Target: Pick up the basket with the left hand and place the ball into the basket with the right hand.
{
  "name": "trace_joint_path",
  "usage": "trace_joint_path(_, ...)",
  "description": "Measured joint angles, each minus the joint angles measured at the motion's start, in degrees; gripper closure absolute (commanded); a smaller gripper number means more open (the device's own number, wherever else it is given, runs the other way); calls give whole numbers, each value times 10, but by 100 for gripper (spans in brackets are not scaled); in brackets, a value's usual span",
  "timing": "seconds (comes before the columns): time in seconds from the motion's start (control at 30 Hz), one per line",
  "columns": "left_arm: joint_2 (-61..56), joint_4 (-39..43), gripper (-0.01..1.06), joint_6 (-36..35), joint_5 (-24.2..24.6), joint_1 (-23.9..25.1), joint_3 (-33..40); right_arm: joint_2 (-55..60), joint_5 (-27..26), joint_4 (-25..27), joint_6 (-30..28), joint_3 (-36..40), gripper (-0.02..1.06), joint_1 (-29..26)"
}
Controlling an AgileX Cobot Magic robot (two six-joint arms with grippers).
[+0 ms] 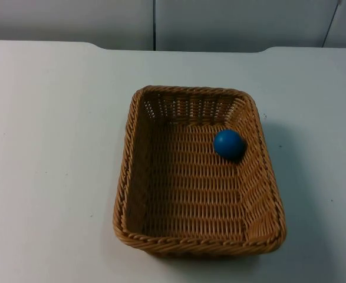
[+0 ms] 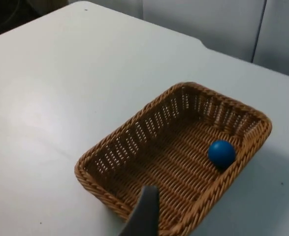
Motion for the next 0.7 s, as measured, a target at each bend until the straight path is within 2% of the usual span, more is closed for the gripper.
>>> trace_joint_path(0.03,-27,9,9,-9,0,0,11,-5,5,3,-1,6,14,0)
trace_joint_path(0.07,-54,25,9,-22,1,0,17,-7,9,6,-2,9,6,0)
trace_joint_path(0.13,-99,63,9,-63,11,0,21,-8,16,12,-6,11,0,0)
trace_joint_path(0.17,-99,63,9,-63,11,0,21,-8,16,12,-6,11,0,0)
trace_joint_path(0.23,-153,126,9,-123,40,0,21,-9,21,32,-29,11,0,0)
trace_joint_path(0.3,-187,168,9,-163,72,0,22,-9,35,79,-84,11,0,0)
trace_joint_path(0.33,-187,168,9,-163,72,0,22,-9,35,79,-84,11,0,0)
trace_joint_path(0.43,-237,218,9,-212,108,0,22,-9,60,135,-136,11,0,0)
trace_joint_path(0.7,-325,288,9,-286,158,0,8,-32,94,146,-146,8,0,0)
